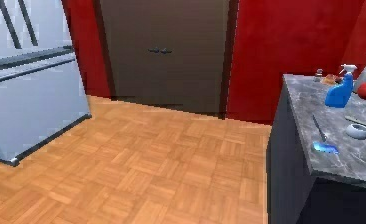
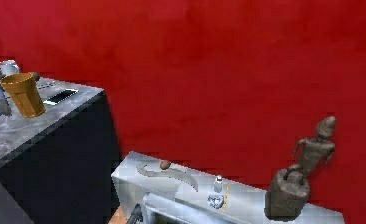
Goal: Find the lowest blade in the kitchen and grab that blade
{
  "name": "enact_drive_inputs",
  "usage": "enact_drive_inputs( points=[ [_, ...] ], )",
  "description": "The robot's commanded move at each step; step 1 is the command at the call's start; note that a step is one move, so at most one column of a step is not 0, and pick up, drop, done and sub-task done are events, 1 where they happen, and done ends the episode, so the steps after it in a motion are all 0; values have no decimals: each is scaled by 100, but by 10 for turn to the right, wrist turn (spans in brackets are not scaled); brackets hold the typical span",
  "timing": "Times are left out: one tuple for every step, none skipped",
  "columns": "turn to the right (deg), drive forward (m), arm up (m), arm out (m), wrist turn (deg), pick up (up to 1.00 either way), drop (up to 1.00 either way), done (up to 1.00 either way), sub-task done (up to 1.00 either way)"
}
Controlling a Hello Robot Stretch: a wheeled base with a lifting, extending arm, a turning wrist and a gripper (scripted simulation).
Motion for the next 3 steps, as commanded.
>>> enact_drive_inputs(
  points=[
    [0, 0, 0, 38, 0, 0, 0, 0, 0],
    [0, 0, 0, 0, 450, 0, 0, 0, 0],
    [0, 0, 0, 0, 450, 0, 0, 0, 0]
  ],
)
